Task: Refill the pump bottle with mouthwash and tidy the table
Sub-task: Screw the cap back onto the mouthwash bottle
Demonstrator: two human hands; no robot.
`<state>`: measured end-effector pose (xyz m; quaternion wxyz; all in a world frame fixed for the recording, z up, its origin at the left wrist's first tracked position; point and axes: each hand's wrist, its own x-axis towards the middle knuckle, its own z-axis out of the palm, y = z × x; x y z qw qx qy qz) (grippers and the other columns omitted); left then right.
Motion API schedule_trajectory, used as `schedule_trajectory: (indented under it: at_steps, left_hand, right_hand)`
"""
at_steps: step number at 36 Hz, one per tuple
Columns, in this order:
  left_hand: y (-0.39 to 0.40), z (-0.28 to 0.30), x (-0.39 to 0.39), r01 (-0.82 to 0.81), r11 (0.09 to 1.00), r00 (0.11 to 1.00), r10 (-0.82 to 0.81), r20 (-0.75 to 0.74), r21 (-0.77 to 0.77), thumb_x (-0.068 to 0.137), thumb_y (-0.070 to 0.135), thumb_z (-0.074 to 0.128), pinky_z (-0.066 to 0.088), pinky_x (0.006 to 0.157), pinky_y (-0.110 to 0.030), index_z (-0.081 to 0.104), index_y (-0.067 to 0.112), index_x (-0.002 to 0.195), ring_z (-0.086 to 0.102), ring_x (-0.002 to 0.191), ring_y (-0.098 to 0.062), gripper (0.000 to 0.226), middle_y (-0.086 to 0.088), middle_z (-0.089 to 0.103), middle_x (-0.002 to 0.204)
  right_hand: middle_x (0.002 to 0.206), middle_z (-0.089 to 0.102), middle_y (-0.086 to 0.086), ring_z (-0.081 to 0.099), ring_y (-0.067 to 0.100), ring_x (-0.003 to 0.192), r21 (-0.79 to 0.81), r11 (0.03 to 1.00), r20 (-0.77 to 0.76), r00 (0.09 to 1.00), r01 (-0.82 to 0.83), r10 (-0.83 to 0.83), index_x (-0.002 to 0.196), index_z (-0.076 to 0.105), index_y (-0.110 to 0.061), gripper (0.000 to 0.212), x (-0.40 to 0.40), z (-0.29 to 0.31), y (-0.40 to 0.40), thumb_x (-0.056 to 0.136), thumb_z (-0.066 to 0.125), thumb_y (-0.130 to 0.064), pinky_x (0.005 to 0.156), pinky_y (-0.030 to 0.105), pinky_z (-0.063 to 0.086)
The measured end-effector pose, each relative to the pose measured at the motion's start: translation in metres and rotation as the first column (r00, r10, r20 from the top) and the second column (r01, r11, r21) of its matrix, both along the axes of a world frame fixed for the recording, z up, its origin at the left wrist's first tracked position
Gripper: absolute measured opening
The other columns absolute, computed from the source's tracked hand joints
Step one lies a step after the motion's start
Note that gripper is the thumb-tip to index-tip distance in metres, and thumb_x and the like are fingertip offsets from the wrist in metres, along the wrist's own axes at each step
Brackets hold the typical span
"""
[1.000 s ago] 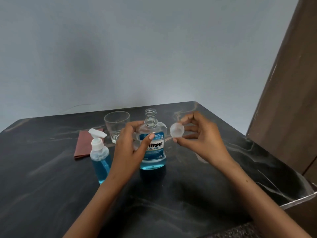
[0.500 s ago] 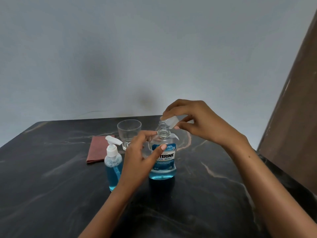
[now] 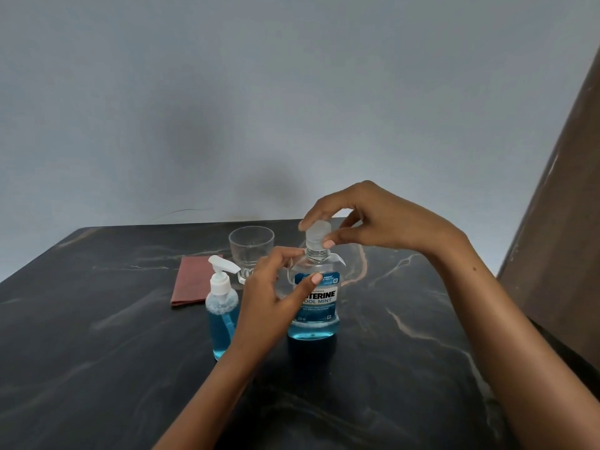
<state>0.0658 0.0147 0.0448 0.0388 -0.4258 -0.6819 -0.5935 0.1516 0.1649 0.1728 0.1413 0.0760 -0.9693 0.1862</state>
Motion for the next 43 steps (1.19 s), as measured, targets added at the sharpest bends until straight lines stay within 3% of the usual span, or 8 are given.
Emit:
schedule_trajectory:
  at_steps: [7,12,18,22,27,35,38,43]
  left_hand:
    - [-0.001,-0.001,0.0,-0.008,1.0,1.0,0.008,-0.013,-0.004,0.075,0.049,0.061,0.045,0.083,-0.01,0.059,0.027,0.111,0.057,0.109,-0.002,0.042,0.012,0.063,0.115]
    - [-0.001,-0.001,-0.001,-0.011,1.0,1.0,0.011,0.006,-0.013,0.074,0.052,0.06,0.048,0.084,-0.017,0.06,0.027,0.11,0.057,0.109,-0.004,0.043,0.01,0.064,0.116]
    - [-0.001,-0.001,-0.001,-0.02,1.0,1.0,0.02,0.009,-0.023,0.08,0.042,0.066,0.048,0.086,-0.019,0.059,0.027,0.11,0.058,0.109,-0.005,0.035,0.01,0.064,0.116]
    - [-0.001,-0.001,-0.001,-0.022,1.0,1.0,0.022,0.001,-0.014,0.08,0.042,0.066,0.047,0.084,-0.016,0.06,0.027,0.109,0.058,0.107,-0.002,0.034,0.012,0.065,0.113]
    - [0.0,-0.001,-0.002,-0.018,1.0,1.0,0.017,-0.003,-0.023,0.076,0.049,0.062,0.046,0.085,-0.015,0.059,0.028,0.11,0.057,0.107,0.001,0.04,0.014,0.064,0.113]
    - [0.001,-0.002,-0.003,-0.009,1.0,1.0,0.01,0.01,-0.018,0.075,0.05,0.062,0.047,0.088,-0.02,0.059,0.026,0.111,0.058,0.11,-0.004,0.043,0.011,0.064,0.116]
    - [0.001,-0.003,-0.004,0.001,1.0,1.0,0.0,0.024,-0.014,0.074,0.05,0.062,0.052,0.09,-0.028,0.06,0.024,0.112,0.059,0.112,-0.007,0.045,0.008,0.065,0.117]
    - [0.0,-0.002,-0.003,0.001,1.0,1.0,0.0,0.025,-0.012,0.074,0.05,0.062,0.053,0.09,-0.027,0.059,0.024,0.111,0.059,0.112,-0.008,0.045,0.008,0.065,0.118]
  right_hand:
    - [0.095,0.071,-0.003,0.062,0.005,0.071,-0.049,0.993,-0.115,0.987,0.109,-0.114,0.098,0.071,-0.022,0.033,-0.004,-0.015,-0.001,0.071,0.078,-0.039,0.065,0.021,0.051]
    - [0.116,0.068,-0.009,0.063,-0.001,0.106,-0.175,0.978,0.027,0.993,0.117,-0.113,0.124,0.06,-0.028,0.058,0.007,-0.016,0.01,0.07,0.076,-0.043,0.087,0.019,0.053]
    - [0.117,0.069,0.0,0.064,0.005,0.109,-0.37,0.929,-0.019,0.999,0.023,-0.032,0.119,0.066,-0.012,0.036,0.01,-0.023,0.006,0.084,0.069,-0.007,0.094,0.02,0.051]
    - [0.098,0.071,-0.002,0.067,0.01,0.091,-0.307,0.943,-0.135,0.975,0.127,-0.175,0.104,0.069,-0.019,0.035,0.002,-0.033,0.001,0.072,0.08,-0.025,0.077,0.026,0.057]
    - [0.121,0.065,-0.012,0.058,-0.006,0.112,-0.444,0.894,-0.051,0.995,0.05,-0.081,0.124,0.061,-0.024,0.048,0.003,-0.039,0.003,0.078,0.075,-0.02,0.085,0.012,0.051]
    - [0.103,0.071,-0.01,0.064,-0.005,0.097,-0.463,0.876,-0.135,0.967,0.133,-0.218,0.12,0.062,-0.027,0.049,0.0,-0.052,-0.004,0.074,0.078,-0.028,0.079,0.007,0.05]
    - [0.124,0.065,-0.01,0.059,-0.002,0.113,-0.552,0.831,-0.071,0.989,0.072,-0.132,0.13,0.056,-0.025,0.053,0.005,-0.052,-0.001,0.08,0.074,-0.022,0.09,0.012,0.05]
    - [0.108,0.073,0.003,0.068,0.011,0.102,-0.62,0.784,-0.133,0.983,0.014,-0.123,0.113,0.068,-0.011,0.03,0.008,-0.052,-0.004,0.083,0.069,-0.007,0.093,0.029,0.054]
